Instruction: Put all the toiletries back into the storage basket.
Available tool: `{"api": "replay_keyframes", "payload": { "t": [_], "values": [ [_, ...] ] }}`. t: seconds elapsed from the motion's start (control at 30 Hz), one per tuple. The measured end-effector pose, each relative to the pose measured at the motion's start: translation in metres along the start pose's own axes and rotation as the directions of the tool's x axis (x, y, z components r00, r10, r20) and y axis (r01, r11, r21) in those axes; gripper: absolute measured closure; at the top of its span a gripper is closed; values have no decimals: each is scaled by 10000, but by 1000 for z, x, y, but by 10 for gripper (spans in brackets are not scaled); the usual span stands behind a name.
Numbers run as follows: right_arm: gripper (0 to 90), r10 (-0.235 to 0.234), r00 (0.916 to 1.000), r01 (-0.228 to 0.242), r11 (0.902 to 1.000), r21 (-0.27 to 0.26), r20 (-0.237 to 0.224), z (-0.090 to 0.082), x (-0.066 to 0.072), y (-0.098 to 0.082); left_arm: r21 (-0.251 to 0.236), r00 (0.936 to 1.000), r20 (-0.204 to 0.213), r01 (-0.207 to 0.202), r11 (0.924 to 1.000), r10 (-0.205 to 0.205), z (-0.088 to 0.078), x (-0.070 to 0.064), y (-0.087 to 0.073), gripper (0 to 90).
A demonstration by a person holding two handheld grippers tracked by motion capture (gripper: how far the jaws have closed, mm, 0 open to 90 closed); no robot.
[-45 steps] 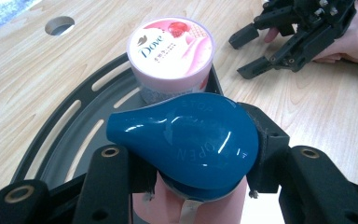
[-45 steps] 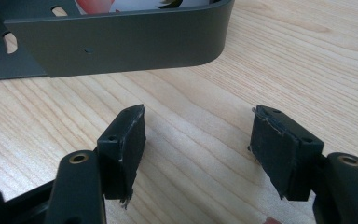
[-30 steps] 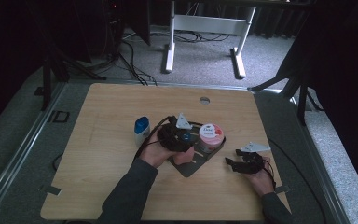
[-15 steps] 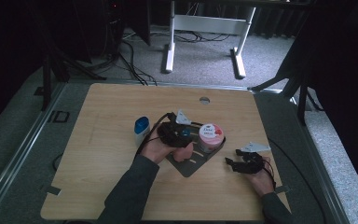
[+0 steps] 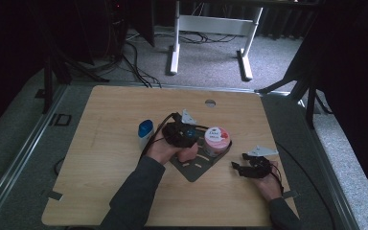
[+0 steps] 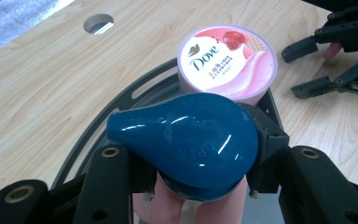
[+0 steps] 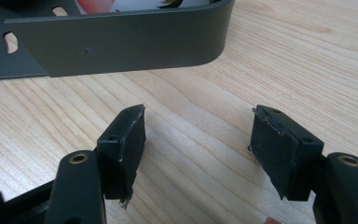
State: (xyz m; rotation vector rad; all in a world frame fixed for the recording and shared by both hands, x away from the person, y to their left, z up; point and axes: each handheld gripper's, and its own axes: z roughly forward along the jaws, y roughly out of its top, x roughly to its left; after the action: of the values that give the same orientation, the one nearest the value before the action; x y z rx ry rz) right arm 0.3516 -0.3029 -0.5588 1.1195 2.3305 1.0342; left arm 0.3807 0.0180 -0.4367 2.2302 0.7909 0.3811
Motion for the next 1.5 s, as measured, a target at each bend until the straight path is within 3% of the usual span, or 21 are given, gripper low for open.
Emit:
{"api": "replay_keyframes", "payload": {
  "t": [0.6,1.5],
  "values": [
    [353,-15,10000,15,10000,0,-12,0,0,0,-40,9992,-314,256,9997,-257,10,7,9,532],
    [352,-15,10000,15,10000,7,-12,0,0,0,-89,9921,-901,872,9962,-876,37,20,21,532]
  ]
}}
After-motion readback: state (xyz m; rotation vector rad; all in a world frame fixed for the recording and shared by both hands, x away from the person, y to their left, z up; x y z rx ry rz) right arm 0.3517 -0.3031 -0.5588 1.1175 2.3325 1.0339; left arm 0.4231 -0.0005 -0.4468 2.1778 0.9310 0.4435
